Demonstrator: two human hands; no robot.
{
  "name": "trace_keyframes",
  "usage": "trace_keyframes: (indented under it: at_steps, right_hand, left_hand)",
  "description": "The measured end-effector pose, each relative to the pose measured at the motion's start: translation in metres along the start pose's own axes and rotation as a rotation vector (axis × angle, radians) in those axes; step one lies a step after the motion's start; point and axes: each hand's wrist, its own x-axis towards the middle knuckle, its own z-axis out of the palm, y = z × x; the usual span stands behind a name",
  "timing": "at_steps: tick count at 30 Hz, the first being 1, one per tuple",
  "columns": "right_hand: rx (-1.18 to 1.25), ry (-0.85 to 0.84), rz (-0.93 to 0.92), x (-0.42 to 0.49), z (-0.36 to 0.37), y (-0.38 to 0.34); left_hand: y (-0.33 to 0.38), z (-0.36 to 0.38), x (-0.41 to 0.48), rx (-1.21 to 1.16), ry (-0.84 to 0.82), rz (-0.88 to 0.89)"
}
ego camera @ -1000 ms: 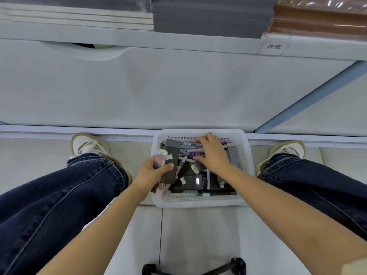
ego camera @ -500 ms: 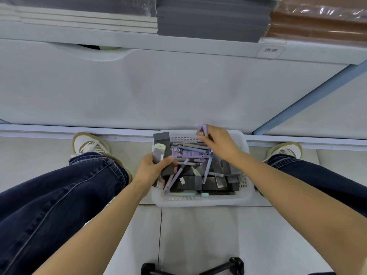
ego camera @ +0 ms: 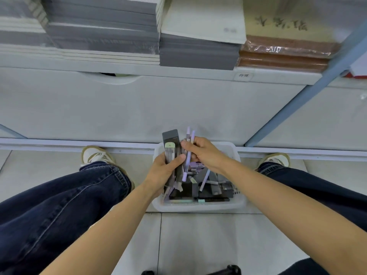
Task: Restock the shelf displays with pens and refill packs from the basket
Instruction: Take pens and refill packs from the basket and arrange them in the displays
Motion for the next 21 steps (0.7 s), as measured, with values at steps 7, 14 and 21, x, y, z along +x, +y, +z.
trace_keyframes:
  at_steps: [7,14,21]
  right_hand:
    - [0.002,0.083,-0.119,-0.014,0.014,-0.03]
    - [0.02,0.195,-0.327,-0.035,0.012,-0.077]
    - [0.188,0.187,-0.423,-0.067,-0.011,-0.142]
  left_hand:
    - [0.025,0.011,-0.018,0.002,0.091,0.146]
    - [0.068,0.027,-0.042,0.047,0.204,0.255]
    - [0.118,0.033,-0.071,-0.099,0.21,0.298]
